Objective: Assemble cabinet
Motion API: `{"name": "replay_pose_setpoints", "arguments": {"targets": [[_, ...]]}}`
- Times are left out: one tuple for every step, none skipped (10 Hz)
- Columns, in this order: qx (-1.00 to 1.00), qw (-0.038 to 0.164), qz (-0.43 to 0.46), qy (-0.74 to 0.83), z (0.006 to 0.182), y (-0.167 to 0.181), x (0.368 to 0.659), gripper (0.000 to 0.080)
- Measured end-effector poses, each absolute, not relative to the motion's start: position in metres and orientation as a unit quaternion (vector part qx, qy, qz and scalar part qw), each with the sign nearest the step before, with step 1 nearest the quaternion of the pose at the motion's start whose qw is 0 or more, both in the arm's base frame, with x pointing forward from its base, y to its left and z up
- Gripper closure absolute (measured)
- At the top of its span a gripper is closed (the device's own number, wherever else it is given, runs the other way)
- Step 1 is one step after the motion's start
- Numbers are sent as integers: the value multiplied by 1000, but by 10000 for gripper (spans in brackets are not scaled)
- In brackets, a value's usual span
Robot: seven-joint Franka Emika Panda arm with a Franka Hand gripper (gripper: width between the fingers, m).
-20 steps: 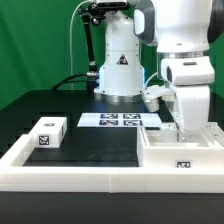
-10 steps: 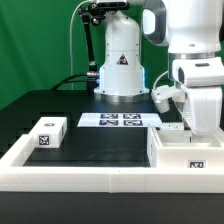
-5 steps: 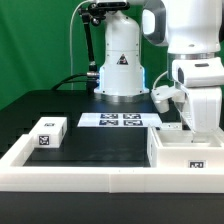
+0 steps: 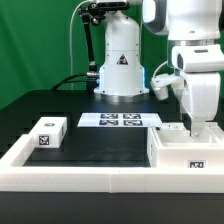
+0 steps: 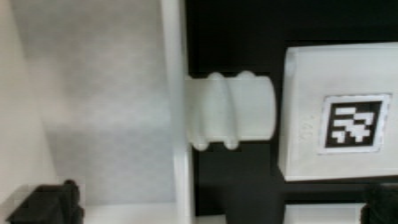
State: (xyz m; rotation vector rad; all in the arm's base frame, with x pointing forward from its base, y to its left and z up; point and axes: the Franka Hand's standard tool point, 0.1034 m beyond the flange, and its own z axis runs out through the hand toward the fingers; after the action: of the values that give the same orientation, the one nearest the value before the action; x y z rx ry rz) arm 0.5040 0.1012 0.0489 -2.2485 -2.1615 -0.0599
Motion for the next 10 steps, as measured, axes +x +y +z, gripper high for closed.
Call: {"name": "replay_pose_setpoints", "arguments": {"targets": [[-724,5,-23,-690,60,100,502,2],[-738,-2,-27,-674,76,104,497,2],[-766,-1,-26,-643,80,109,489,2],[-760,1,-24,-649,76,105,490,2],[-762,1,-24,-648,76,106,490,2],[-762,2,-23,-647,75,108,488,2],[-765,3,-25,-644,75,117,478,2],[-747,6,-23,-664,72,130,465,2],[-727,9,-18,-686,67,141,454,2],[-729,11,-16,-684,64,140,452,2]]}}
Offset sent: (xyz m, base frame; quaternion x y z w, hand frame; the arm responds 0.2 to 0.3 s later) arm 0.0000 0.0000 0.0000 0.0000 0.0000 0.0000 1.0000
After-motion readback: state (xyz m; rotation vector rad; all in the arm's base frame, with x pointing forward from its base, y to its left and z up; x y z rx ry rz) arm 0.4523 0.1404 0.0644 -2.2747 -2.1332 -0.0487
